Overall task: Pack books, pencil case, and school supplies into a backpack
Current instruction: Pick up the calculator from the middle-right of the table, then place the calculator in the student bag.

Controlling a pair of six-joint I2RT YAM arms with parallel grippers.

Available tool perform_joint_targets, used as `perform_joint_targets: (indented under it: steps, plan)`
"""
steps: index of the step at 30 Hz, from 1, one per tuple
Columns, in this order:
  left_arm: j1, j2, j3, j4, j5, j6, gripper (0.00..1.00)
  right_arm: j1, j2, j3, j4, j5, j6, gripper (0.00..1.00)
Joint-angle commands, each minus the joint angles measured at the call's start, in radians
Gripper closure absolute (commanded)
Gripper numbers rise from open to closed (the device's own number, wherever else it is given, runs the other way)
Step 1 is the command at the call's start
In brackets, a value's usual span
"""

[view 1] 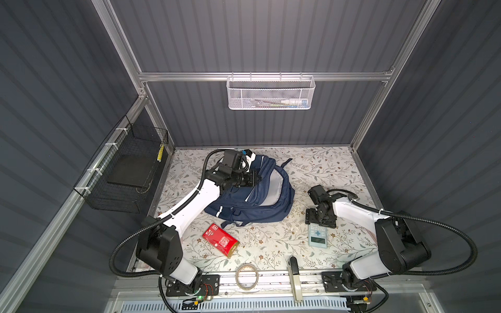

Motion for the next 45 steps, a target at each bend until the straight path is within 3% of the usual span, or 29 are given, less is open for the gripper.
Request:
perform_joint_targets:
  steps: [1, 7, 13, 18, 29, 35, 45]
  plan:
    - [-0.002, -0.030, -0.013, -0.028, 0.027, -0.013, 1.00, 0.019, 0.029, -0.008, -0.037, 0.004, 0.012, 0.21]
    - [-0.002, -0.030, -0.005, -0.034, 0.022, -0.010, 1.00, 0.025, -0.020, 0.023, -0.048, 0.014, -0.006, 0.26]
    - [-0.003, -0.017, -0.012, -0.025, 0.033, -0.014, 1.00, 0.026, -0.173, 0.054, -0.044, -0.039, 0.010, 0.29]
    - [-0.003, -0.005, -0.007, -0.001, 0.061, -0.032, 1.00, 0.029, -0.216, 0.186, -0.055, -0.079, 0.042, 0.28]
    - [-0.002, 0.007, 0.090, -0.041, 0.063, -0.012, 1.00, 0.109, 0.240, 0.770, 0.000, -0.208, 0.125, 0.28]
    - [0.000, 0.034, 0.237, -0.110, 0.014, 0.038, 1.00, 0.147, 0.480, 1.039, -0.025, -0.235, 0.208, 0.28]
    - [0.003, 0.043, 0.250, -0.067, 0.005, 0.005, 1.00, 0.228, 0.616, 1.044, 0.222, -0.232, 0.448, 0.24]
